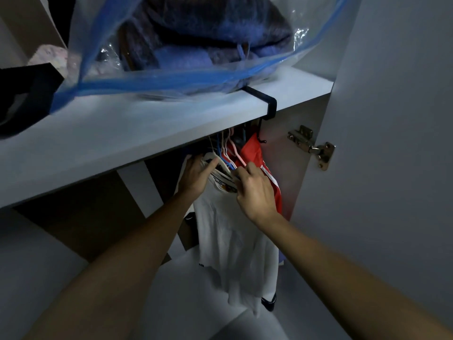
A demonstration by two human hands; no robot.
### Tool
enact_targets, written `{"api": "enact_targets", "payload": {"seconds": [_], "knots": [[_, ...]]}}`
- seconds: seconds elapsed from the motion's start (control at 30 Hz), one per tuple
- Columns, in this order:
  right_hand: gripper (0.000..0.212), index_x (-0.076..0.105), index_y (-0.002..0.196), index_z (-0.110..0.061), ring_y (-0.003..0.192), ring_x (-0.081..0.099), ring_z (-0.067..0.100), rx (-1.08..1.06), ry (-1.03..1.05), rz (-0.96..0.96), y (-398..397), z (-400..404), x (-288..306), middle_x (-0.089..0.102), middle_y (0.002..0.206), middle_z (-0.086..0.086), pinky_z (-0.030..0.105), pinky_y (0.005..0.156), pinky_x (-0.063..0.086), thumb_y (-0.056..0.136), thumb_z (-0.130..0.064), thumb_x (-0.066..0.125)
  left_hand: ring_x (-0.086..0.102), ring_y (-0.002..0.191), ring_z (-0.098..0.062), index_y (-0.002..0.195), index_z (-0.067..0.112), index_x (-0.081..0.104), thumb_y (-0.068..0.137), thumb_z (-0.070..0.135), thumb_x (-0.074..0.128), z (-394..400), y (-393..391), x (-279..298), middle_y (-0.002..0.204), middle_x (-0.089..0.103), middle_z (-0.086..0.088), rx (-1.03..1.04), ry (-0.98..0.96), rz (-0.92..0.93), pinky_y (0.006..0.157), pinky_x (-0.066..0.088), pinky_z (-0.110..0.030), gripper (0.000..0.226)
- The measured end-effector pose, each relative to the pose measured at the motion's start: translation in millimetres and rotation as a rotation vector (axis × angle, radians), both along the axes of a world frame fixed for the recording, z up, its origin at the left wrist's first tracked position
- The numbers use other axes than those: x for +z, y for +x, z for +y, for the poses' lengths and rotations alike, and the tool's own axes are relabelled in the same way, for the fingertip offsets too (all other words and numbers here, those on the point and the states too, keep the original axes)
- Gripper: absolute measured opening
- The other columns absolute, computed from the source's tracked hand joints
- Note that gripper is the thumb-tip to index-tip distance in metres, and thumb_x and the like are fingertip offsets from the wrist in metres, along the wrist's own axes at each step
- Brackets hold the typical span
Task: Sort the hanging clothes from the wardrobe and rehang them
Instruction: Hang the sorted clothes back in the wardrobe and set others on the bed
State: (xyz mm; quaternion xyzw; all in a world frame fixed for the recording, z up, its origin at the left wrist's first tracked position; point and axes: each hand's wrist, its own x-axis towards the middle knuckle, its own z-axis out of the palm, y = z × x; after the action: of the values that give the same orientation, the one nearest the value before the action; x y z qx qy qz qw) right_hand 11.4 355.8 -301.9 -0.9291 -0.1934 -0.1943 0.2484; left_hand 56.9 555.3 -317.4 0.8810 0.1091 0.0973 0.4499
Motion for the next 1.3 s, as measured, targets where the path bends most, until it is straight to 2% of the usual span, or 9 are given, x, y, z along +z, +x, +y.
{"api": "enact_targets", "payload": {"seconds": [0.17, 0.23, 0.4, 0.5, 0.6, 0.7, 0.8, 0.97, 1.3], "knots": [[0.043, 0.060, 0.121, -0.014, 0.104, 0.052, 0.029, -0.003, -0.082, 0.077, -24, 1, 15, 0.052, 0.116, 0.008, 0.046, 0.081, 0.052, 0.081, -0.010, 0.074, 0.031, 0.153, -0.022, 0.159, 0.033, 0.036, 0.091, 0.079, 0.050, 2, -39, 20, 0.167, 0.031, -0.004, -0.020, 0.101, 0.001, 0.120, 0.027, -0.036, 0.084], [0.040, 0.059, 0.125, -0.014, 0.109, 0.051, 0.029, 0.029, -0.083, 0.063, -36, -4, 22, 0.052, 0.121, 0.008, 0.047, 0.085, 0.053, 0.087, -0.019, 0.072, 0.031, 0.153, -0.022, 0.160, 0.034, 0.034, 0.096, 0.072, 0.052, 2, -62, 28, 0.168, 0.029, -0.001, 0.017, 0.140, 0.011, 0.121, 0.028, -0.038, 0.076], [0.039, 0.060, 0.128, -0.014, 0.123, 0.048, 0.030, 0.172, -0.065, 0.026, -76, -22, 28, 0.054, 0.131, 0.010, 0.045, 0.100, 0.048, 0.094, -0.033, 0.063, 0.021, 0.156, -0.021, 0.164, 0.040, 0.019, 0.096, 0.080, 0.039, -14, -149, 38, 0.172, 0.020, 0.005, 0.114, 0.243, 0.100, 0.123, 0.025, -0.045, 0.081], [0.045, 0.061, 0.132, -0.014, 0.115, 0.052, 0.027, 0.313, -0.016, 0.061, -108, -32, 24, 0.056, 0.126, 0.007, 0.047, 0.094, 0.051, 0.097, -0.041, 0.050, 0.026, 0.153, -0.022, 0.164, 0.034, 0.023, 0.096, 0.079, 0.038, -34, -215, 44, 0.169, 0.028, 0.001, 0.237, 0.334, 0.073, 0.122, 0.029, -0.041, 0.083], [0.044, 0.059, 0.134, -0.014, 0.110, 0.054, 0.029, 0.473, 0.087, 0.087, -153, -44, 18, 0.059, 0.122, 0.008, 0.049, 0.090, 0.051, 0.098, -0.039, 0.050, 0.029, 0.148, -0.021, 0.163, 0.036, 0.026, 0.094, 0.081, 0.033, -59, -298, 51, 0.166, 0.033, 0.000, 0.379, 0.425, 0.093, 0.117, 0.034, -0.041, 0.083], [0.045, 0.057, 0.135, -0.017, 0.112, 0.053, 0.029, 0.613, 0.064, 0.094, -209, -54, 20, 0.058, 0.124, 0.006, 0.046, 0.086, 0.050, 0.097, -0.040, 0.053, 0.036, 0.145, -0.024, 0.161, 0.034, 0.031, 0.095, 0.080, 0.032, -85, -388, 60, 0.161, 0.039, 0.000, 0.493, 0.543, 0.139, 0.111, 0.045, -0.047, 0.081], [0.048, 0.059, 0.137, -0.018, 0.115, 0.053, 0.026, 0.779, 0.027, 0.074, -268, -54, 24, 0.059, 0.128, 0.003, 0.043, 0.087, 0.048, 0.096, -0.042, 0.058, 0.044, 0.138, -0.025, 0.160, 0.031, 0.034, 0.097, 0.080, 0.028, -114, -480, 73, 0.153, 0.045, -0.001, 0.596, 0.630, 0.193, 0.105, 0.049, -0.046, 0.080], [0.048, 0.057, 0.138, -0.020, 0.116, 0.052, 0.025, 1.079, 0.005, 0.088, -386, -38, 31, 0.056, 0.130, 0.000, 0.045, 0.090, 0.047, 0.097, -0.046, 0.058, 0.041, 0.143, -0.022, 0.159, 0.029, 0.036, 0.100, 0.074, 0.037, -171, -644, 79, 0.154, 0.045, 0.000, 0.832, 0.715, 0.247, 0.099, 0.052, -0.045, 0.073], [0.046, 0.057, 0.137, -0.025, 0.118, 0.052, 0.023, 1.675, -0.010, 0.163, -679, -50, 21, 0.055, 0.129, -0.006, 0.041, 0.093, 0.044, 0.095, -0.043, 0.062, 0.037, 0.147, -0.019, 0.160, 0.035, 0.033, 0.100, 0.074, 0.036, -336, -943, 51, 0.161, 0.039, 0.007, 1.496, 0.561, 0.473, 0.108, 0.044, -0.044, 0.072]]}}
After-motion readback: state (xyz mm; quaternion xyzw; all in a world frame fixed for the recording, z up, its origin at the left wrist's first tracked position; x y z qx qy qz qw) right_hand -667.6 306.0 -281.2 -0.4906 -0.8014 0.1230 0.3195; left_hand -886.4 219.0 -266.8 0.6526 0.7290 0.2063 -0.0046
